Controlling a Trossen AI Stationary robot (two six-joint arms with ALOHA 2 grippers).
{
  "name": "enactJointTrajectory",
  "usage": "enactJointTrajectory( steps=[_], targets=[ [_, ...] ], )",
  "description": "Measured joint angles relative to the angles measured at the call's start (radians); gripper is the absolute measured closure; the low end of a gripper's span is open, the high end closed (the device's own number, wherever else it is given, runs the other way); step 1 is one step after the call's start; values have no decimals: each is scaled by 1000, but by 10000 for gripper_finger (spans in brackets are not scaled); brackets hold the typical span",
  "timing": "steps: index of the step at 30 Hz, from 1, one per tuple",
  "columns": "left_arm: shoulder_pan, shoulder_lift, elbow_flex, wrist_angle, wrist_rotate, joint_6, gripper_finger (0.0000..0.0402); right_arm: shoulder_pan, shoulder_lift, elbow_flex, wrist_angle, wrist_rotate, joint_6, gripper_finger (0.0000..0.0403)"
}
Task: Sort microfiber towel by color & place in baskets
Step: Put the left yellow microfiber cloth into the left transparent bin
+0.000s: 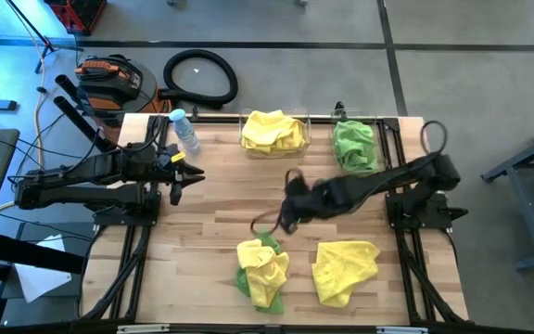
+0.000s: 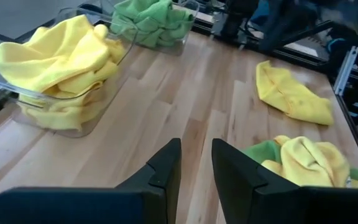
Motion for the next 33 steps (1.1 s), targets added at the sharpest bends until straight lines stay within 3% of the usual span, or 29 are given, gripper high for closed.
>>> enactJointTrajectory(
  steps=[7, 15, 19, 28, 33],
  targets=[
    [-20, -4, 0, -3, -2, -1, 325, 111, 121, 25, 67, -165, -38, 402],
    [-20, -4, 0, -7, -3, -1, 326, 199, 179, 25, 140, -191, -144, 393],
    [-20, -3, 0, -9, -3, -2, 326, 203, 206, 25, 190, -169, -225, 353],
    [-20, -3, 0, -9, 0, -46, 326, 193, 276, 25, 327, -157, -446, 220],
    [-20, -3, 0, -9, 1, -54, 326, 190, 325, 25, 362, -116, -521, 177]
  ],
)
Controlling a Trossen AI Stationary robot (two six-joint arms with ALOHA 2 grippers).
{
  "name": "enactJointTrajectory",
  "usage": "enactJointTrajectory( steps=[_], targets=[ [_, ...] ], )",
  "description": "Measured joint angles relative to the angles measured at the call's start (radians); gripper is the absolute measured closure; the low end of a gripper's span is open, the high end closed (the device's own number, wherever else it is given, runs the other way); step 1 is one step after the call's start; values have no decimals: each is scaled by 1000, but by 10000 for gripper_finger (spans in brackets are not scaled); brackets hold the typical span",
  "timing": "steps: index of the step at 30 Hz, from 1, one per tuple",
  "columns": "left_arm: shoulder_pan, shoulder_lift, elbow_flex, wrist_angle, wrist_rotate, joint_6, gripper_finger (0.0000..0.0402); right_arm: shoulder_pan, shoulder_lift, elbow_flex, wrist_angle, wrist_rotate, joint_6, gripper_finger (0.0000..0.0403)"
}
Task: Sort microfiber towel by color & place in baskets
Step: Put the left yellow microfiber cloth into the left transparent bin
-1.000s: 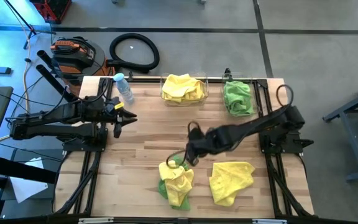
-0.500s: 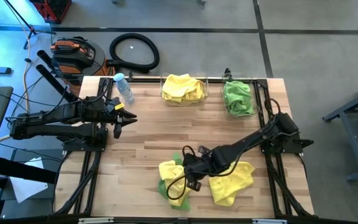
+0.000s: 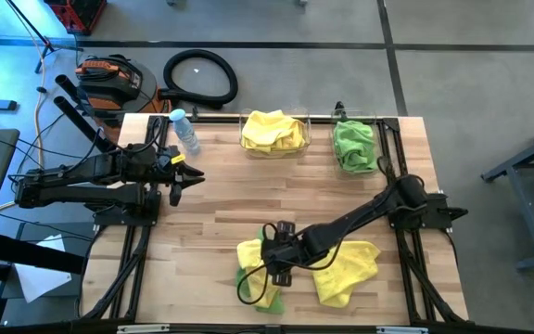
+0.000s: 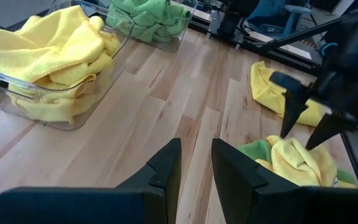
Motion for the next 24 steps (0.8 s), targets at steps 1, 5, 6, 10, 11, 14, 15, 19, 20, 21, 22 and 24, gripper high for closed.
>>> enactJointTrajectory(
  steps=[1, 5, 6, 10, 11, 14, 15, 19, 20, 21, 22, 24],
  targets=[
    [0, 0, 0, 0, 0, 0, 326, -1, 10, 0, 11, 0, -2, 174],
    [0, 0, 0, 0, 0, 0, 326, -7, 48, 0, 62, -18, -19, 171],
    [0, 0, 0, 0, 0, 0, 326, -8, 58, 0, 73, -29, -44, 172],
    [0, 0, 0, 0, 0, 0, 326, -7, 90, 0, 104, -34, -131, 192],
    [0, 0, 0, 0, 0, 0, 326, -7, 100, 0, 110, -36, -136, 202],
    [0, 0, 0, 0, 0, 0, 326, -7, 120, 0, 121, -44, -107, 245],
    [0, 0, 1, 0, 0, 0, 326, -7, 123, 0, 123, -45, -89, 263],
    [0, 0, 1, 1, 0, 0, 326, -7, 121, 0, 93, -49, -26, 350],
    [0, 0, 1, 1, 0, 0, 326, -7, 113, 0, 80, -50, -19, 373],
    [0, 0, 1, 1, 0, 0, 326, -7, 102, 0, 66, -54, -9, 386],
    [0, 0, 1, 1, 0, 0, 326, -7, 89, 0, 58, -54, 4, 392],
    [0, 0, 1, 1, 0, 0, 326, -7, 54, 0, 36, -53, 54, 382]
  ],
)
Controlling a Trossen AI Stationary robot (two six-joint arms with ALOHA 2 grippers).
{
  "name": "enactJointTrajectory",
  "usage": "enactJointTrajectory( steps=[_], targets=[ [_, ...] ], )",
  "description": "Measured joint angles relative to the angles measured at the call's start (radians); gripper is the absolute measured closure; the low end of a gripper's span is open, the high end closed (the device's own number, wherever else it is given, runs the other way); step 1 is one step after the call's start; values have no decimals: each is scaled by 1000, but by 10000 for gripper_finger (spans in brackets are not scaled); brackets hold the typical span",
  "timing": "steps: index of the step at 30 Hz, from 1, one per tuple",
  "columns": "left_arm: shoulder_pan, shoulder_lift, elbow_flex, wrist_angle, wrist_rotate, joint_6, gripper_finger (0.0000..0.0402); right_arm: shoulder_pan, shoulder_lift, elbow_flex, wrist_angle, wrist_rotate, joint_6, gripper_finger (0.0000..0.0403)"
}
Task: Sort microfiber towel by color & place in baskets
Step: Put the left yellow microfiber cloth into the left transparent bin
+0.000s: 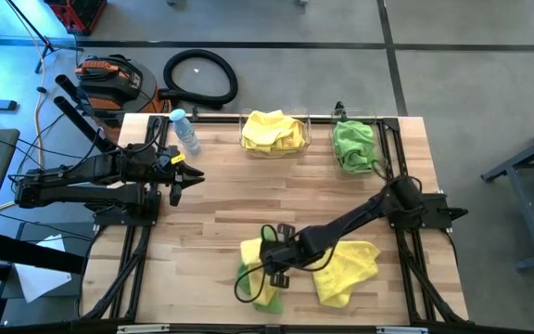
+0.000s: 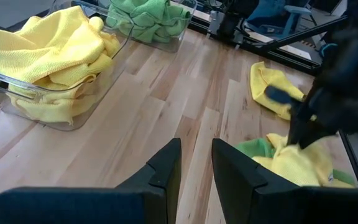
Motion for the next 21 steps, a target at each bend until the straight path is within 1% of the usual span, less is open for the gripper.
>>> enactJointTrajectory(
  steps=[3, 6, 13, 18, 19, 21],
  targets=[
    [0, 0, 0, 0, 0, 0, 326, 0, -69, 0, -54, 9, 80, 375],
    [0, 0, 0, 0, 0, 0, 326, 8, -150, 0, -116, 65, 129, 393],
    [0, 0, 0, 0, 0, 0, 326, 20, -341, 0, -172, 282, 124, 396],
    [0, 0, 0, 0, 0, 1, 326, -5, -445, 0, -171, 443, 117, 399],
    [0, 0, 0, 0, 1, 1, 326, -17, -461, 0, -172, 463, 103, 399],
    [0, 0, 0, 0, 0, 1, 326, -53, -486, 0, -172, 472, 71, 400]
  ],
)
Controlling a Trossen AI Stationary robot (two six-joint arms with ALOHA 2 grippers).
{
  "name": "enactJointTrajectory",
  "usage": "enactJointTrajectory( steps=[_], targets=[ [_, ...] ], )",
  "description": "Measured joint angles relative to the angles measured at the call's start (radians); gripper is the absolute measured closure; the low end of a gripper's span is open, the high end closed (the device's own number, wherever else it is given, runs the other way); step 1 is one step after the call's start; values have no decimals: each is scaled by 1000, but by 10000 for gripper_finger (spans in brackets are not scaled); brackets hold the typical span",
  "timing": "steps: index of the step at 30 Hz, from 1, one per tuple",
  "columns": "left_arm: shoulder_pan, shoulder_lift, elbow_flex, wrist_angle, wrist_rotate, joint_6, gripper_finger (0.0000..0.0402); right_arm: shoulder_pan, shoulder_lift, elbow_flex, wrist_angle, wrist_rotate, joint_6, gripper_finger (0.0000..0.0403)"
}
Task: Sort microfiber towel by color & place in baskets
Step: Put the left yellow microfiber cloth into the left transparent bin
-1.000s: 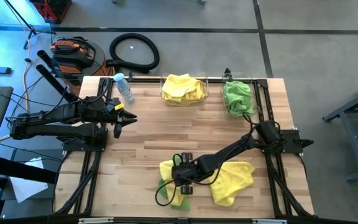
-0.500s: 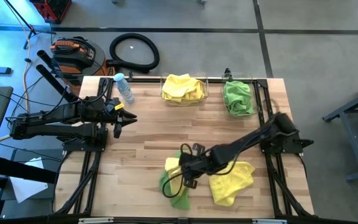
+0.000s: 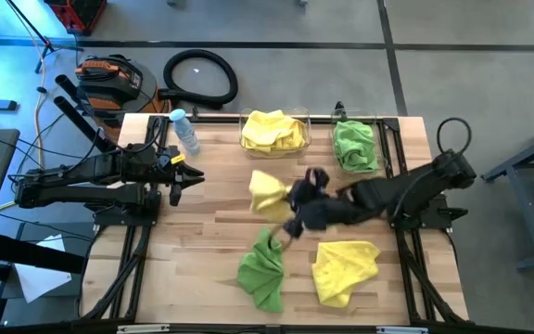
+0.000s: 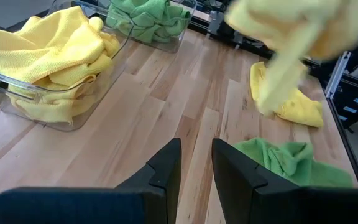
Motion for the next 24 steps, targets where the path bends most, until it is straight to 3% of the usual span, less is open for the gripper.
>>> enactJointTrajectory(
  steps=[4, 13, 24],
  targets=[
    [0, 0, 0, 0, 0, 0, 326, -118, -20, 0, 9, -17, -42, 401],
    [0, 0, 0, 13, -11, 20, 326, -438, -14, -1, 130, -292, -173, 402],
    [1, -40, 0, 43, -111, 133, 326, -697, -14, -1, 282, -473, -311, 402]
  ],
)
